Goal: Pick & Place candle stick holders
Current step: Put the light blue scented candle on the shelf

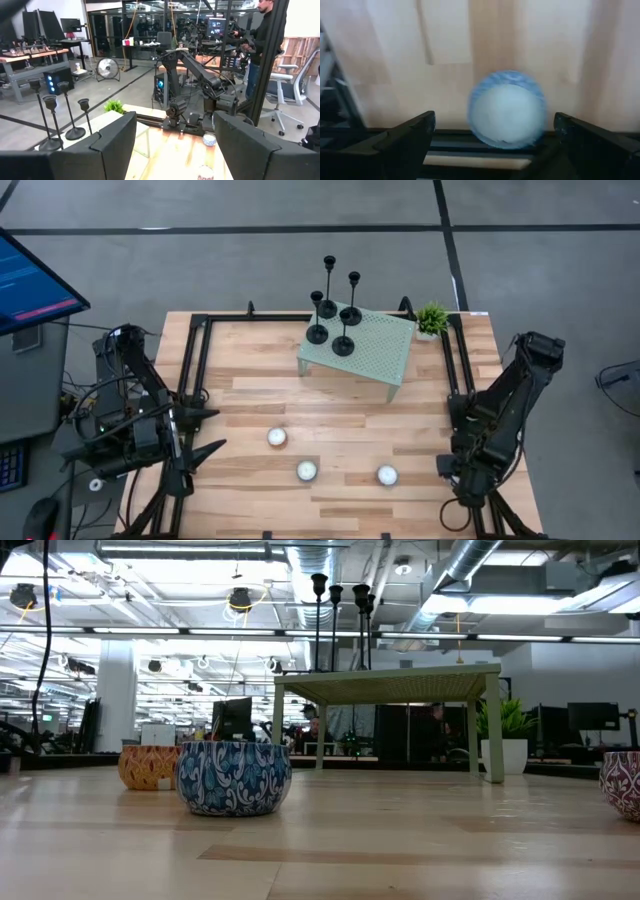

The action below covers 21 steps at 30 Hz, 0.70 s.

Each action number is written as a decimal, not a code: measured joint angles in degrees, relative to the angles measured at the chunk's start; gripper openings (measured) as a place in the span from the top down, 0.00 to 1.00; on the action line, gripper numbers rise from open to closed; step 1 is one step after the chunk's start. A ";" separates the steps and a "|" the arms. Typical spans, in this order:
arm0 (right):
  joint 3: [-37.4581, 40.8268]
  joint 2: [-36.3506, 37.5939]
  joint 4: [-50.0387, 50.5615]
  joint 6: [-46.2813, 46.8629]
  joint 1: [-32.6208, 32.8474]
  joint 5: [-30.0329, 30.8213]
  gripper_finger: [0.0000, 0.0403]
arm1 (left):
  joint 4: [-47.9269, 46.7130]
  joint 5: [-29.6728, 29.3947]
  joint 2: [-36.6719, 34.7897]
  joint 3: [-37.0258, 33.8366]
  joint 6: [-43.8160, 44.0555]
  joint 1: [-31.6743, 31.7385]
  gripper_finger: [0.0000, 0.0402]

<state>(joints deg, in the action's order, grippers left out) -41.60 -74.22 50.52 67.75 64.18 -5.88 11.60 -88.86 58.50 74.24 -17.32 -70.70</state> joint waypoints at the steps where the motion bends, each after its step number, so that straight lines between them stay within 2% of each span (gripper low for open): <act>1: 0.62 0.00 -1.71 0.35 0.15 -0.02 0.01 | 0.00 0.00 0.00 0.00 0.00 0.16 0.34; 4: 2.89 0.02 -4.80 2.69 0.77 0.08 0.02 | 0.00 -0.02 0.00 0.00 0.00 0.73 0.34; 9: 5.66 -0.07 -4.23 5.73 0.75 1.26 0.02 | 0.00 -0.02 -0.02 0.00 0.01 0.77 0.34; 21: 6.06 -0.07 -6.45 7.92 1.86 3.19 0.05 | 0.23 -0.03 -0.04 0.00 0.17 0.75 0.34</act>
<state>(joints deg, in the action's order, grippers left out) -35.54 -74.28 44.07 75.67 66.04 -2.69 11.83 -88.89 58.46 74.24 -17.15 -69.95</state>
